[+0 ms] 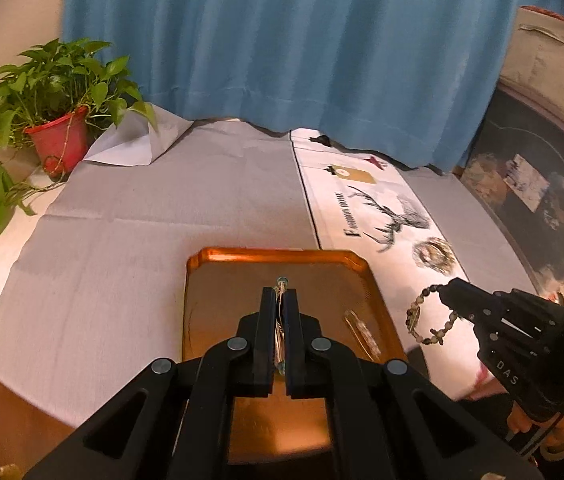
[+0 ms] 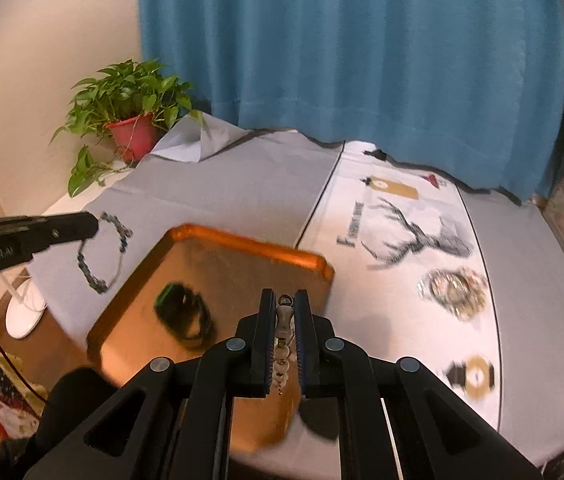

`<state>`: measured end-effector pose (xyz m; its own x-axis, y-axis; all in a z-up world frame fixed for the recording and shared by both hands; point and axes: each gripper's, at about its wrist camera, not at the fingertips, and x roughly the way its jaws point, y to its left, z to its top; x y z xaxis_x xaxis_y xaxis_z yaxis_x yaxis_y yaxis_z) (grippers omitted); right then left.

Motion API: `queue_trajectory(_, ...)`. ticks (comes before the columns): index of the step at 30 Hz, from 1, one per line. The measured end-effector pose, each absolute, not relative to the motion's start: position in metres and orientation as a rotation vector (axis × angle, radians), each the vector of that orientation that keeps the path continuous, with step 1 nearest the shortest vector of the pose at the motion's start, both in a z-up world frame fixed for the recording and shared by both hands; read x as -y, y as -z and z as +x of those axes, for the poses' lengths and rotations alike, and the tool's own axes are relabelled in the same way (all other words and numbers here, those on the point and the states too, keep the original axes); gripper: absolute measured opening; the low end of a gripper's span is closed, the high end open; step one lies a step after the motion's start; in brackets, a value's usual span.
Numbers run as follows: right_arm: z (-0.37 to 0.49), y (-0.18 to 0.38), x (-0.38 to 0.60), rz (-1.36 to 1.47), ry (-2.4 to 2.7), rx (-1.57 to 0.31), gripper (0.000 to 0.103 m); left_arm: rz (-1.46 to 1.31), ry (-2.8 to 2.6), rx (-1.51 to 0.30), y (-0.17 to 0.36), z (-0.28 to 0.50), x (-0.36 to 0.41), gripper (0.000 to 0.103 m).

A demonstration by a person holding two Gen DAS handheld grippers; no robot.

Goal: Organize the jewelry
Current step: 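Carry both bracelets over the copper tray and release them inside, then withdraw both tools from the tray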

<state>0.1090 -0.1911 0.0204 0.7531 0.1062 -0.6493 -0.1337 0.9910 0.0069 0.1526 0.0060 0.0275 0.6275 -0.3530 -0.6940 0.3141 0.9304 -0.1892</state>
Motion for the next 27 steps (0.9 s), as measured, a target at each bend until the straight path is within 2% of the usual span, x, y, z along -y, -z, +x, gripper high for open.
queue_trajectory(9,0.181,0.005,0.183,-0.035,-0.155,-0.726,0.009,-0.028,0.364,-0.834,0.001,0.213,0.006,0.001)
queue_trajectory(17,0.209,0.046,0.178,-0.056,-0.156,-0.832,0.011,0.000,0.333,-0.888,0.041,0.242,0.015,0.002)
queue_trajectory(19,0.214,0.060,0.176,-0.087,-0.118,-0.888,0.021,0.023,0.296,-0.905,0.051,0.246,0.014,0.016)
queue_trajectory(20,0.215,0.064,0.177,-0.087,-0.111,-0.903,0.039,0.028,0.285,-0.922,0.053,0.247,0.014,0.049)
queue_trajectory(21,0.212,0.066,0.178,-0.077,-0.103,-0.904,0.060,0.037,0.257,-0.949,0.057,0.247,0.013,0.087)
queue_trajectory(22,0.209,0.067,0.180,-0.067,-0.089,-0.896,0.067,0.044,0.221,-0.942,0.058,0.242,0.010,0.095)
queue_trajectory(23,0.205,0.066,0.183,-0.060,-0.082,-0.891,0.070,0.047,0.211,-0.921,0.057,0.237,0.008,0.095)
queue_trajectory(27,0.177,0.056,0.187,-0.004,-0.115,-0.902,0.070,0.124,0.181,-0.903,0.054,0.203,0.005,0.095)
